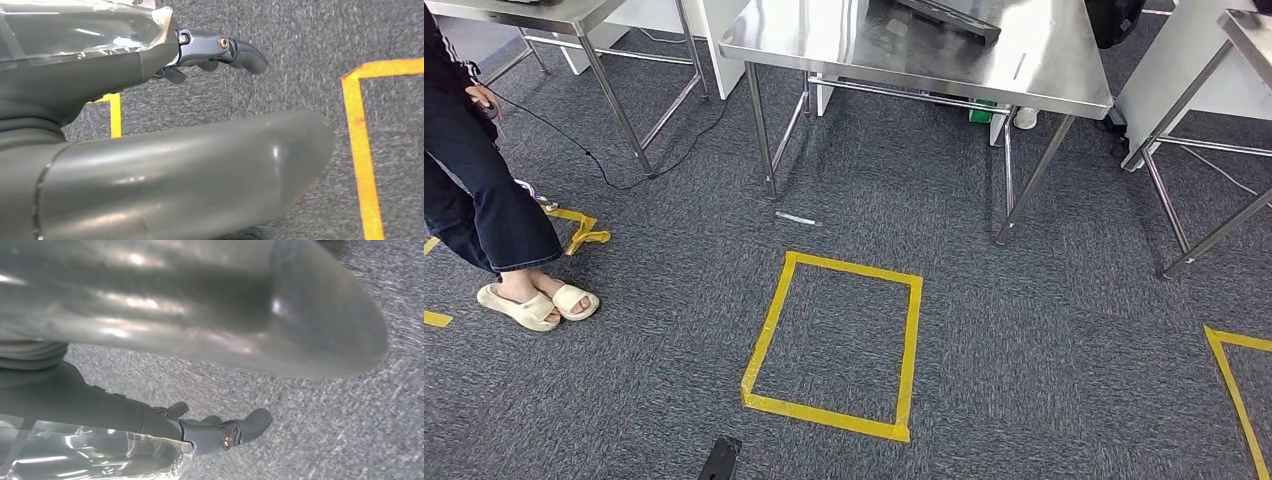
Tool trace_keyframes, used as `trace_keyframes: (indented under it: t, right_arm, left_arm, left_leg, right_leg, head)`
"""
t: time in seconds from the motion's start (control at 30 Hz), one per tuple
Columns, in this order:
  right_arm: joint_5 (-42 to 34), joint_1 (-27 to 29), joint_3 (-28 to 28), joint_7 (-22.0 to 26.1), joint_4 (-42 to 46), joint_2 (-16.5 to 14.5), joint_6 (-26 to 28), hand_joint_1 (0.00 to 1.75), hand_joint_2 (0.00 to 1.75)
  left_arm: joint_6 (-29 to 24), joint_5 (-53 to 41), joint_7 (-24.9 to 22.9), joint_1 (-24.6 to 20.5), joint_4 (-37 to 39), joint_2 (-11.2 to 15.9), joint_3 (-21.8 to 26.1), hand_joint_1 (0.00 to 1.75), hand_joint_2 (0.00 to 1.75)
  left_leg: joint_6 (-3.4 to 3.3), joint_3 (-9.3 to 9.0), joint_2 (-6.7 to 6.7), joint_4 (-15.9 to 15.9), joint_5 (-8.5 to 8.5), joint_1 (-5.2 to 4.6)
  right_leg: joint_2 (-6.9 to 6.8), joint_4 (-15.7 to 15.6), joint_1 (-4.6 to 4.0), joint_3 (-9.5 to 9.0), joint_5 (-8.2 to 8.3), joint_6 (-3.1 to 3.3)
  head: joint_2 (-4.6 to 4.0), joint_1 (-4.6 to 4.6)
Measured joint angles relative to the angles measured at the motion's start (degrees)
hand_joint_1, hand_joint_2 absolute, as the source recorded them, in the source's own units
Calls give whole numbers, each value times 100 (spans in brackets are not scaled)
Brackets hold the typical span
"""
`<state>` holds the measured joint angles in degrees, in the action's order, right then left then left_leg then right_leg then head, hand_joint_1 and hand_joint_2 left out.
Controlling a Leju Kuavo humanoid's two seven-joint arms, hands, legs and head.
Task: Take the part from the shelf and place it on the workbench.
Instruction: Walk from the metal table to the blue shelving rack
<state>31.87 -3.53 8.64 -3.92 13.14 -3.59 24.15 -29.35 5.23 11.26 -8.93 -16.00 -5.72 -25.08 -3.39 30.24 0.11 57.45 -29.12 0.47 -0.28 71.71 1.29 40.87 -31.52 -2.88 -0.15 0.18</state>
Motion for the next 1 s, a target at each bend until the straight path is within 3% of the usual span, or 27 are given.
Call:
trace_keyframes:
  t: [0.03, 0.07, 0.1, 0.13, 0.2, 0.27, 0.37, 0.47, 0.57, 0.73, 0.83, 0.9, 0.97, 1.0]
  right_arm:
    - [-2, 3, 3, 1, -1, -1, 1, 0, 0]
    - [-3, 8, 6, 1, -1, 1, 3, 0, 0]
    - [-4, 12, 8, 1, -1, 2, 4, 0, 0]
    - [-4, 13, 9, 1, -1, 2, 5, 0, 0]
    - [-3, -1, 11, 2, -1, 3, 8, 0, 0]
    - [-3, -6, 12, 3, -1, -3, 11, 0, 0]
    - [-4, 15, 17, 2, -4, -5, 22, 0, 0]
    - [40, 4, 19, 9, -5, -5, 45, 0, 0]
    - [146, -3, 14, 7, -5, -16, 61, 0, 0]
    - [293, -41, -21, -56, -5, -19, 62, 0, 0]
    - [352, -82, -54, -97, -4, -10, 65, 0, 0]
    - [367, -96, -63, -112, -3, -1, 73, 0, 0]
    - [369, -100, -80, -116, -3, 4, 80, 0, 0]
    - [370, -97, -88, -117, -3, 8, 82, 0, 0]
  left_arm:
    - [0, -2, 0, 4, 0, 0, -1, 0, 0]
    - [0, -3, 0, 8, 0, 1, -1, 0, 0]
    - [0, -3, 0, 9, 0, 2, 0, 0, 0]
    - [0, -3, 0, 9, 0, 1, 0, 0, 0]
    - [0, -3, 0, 7, 0, -5, -1, 0, 0]
    - [0, -3, 0, 5, 0, -10, -1, 0, 0]
    - [0, -3, 0, 6, 0, -3, -3, 0, 0]
    - [-2, -3, 1, 5, 0, 3, -3, 0, 0]
    - [-24, 10, 13, 7, 0, 15, -2, 0, 0]
    - [-68, 63, 71, 23, 0, 39, 12, 0, 0]
    - [-70, 73, 89, 26, 0, 43, 24, 0, 0]
    - [-74, 56, 93, 25, 0, 38, 29, 0, 0]
    - [-76, 32, 88, 33, 0, 34, 32, 0, 0]
    - [-77, 23, 83, 41, 0, 32, 33, 0, 0]
  left_leg:
    - [-6, 50, 6, 4, 37, -20]
    - [-8, 79, 8, 7, 68, -36]
    - [-5, 95, 6, 10, 93, -48]
    - [3, 99, 5, 12, 113, -55]
    - [37, 114, 5, 20, 144, -75]
    - [45, 154, 7, 43, 161, -109]
    - [34, 178, 4, 44, 193, -98]
    - [93, 177, 4, 15, 231, -83]
    - [101, 194, 2, 8, 257, -86]
    - [76, 230, 0, 13, 286, -102]
    - [27, 234, -17, -65, 356, -74]
    - [-7, 247, -41, -125, 419, -32]
    - [-12, 302, -82, -126, 455, -30]
    - [2, 328, -108, -123, 471, -28]
  right_leg:
    - [4, 234, -9, 39, -107, -7]
    - [6, 245, -19, -44, -125, -26]
    - [6, 31, -29, -236, -66, -50]
    - [6, -383, -42, -527, 49, -66]
    - [6, -1184, -90, -1022, 218, -33]
    - [5, -1502, -113, -1185, 261, 16]
    - [5, -1518, -120, -1181, 288, 37]
    - [3, -1518, -134, -1157, 314, 77]
    - [2, -1520, -126, -1142, 341, 91]
    - [-1, -1521, -114, -1121, 376, 66]
    - [-17, -1459, -114, -1074, 339, 32]
    - [-6, -1032, -111, -876, 77, 49]
    - [6, -252, -85, -542, -295, 61]
    - [7, 37, -67, -425, -400, 41]
  head:
    - [0, 0]
    - [0, -1]
    - [0, -1]
    - [0, 1]
    - [0, 0]
    - [0, -7]
    - [0, -12]
    - [0, -13]
    - [0, -13]
    - [0, -13]
    - [0, -12]
    - [0, 5]
    - [0, 19]
    - [0, 18]
